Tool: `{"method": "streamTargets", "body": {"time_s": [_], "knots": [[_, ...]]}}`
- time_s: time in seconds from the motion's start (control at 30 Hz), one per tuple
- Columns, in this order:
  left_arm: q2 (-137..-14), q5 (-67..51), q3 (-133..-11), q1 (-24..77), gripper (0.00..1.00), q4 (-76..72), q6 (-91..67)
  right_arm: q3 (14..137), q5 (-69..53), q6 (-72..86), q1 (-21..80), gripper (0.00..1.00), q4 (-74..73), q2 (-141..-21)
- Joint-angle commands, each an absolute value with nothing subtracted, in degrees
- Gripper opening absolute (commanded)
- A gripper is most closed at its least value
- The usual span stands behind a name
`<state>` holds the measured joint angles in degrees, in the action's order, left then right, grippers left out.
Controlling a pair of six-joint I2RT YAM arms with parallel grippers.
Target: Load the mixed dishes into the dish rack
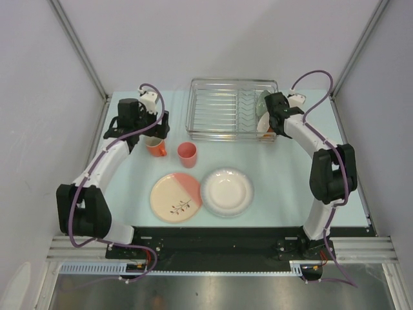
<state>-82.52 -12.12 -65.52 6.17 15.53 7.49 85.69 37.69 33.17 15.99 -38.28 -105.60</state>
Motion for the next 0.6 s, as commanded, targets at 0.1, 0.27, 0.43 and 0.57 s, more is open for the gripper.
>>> {"method": "streamTargets", "body": {"time_s": [0.1, 0.27, 0.43, 0.57], "knots": [[-82.9, -9.3, -68.2, 10.5, 0.99, 14.6, 7.0, 77.1, 40.2, 39.1, 11.9, 0.45, -47.0, -102.1], [-83.8, -8.1, -68.5, 11.9, 1.0, 14.2, 7.3, 71.2, 38.8, 41.4, 11.7, 0.37, -50.5, -98.4], [-85.2, -7.3, -69.2, 13.2, 0.99, 13.4, 7.8, 63.8, 37.5, 42.6, 11.8, 0.34, -52.4, -92.6], [-87.2, -6.8, -70.3, 15.1, 1.0, 13.3, 7.7, 59.5, 37.2, 42.5, 11.4, 0.36, -52.8, -87.2]]}}
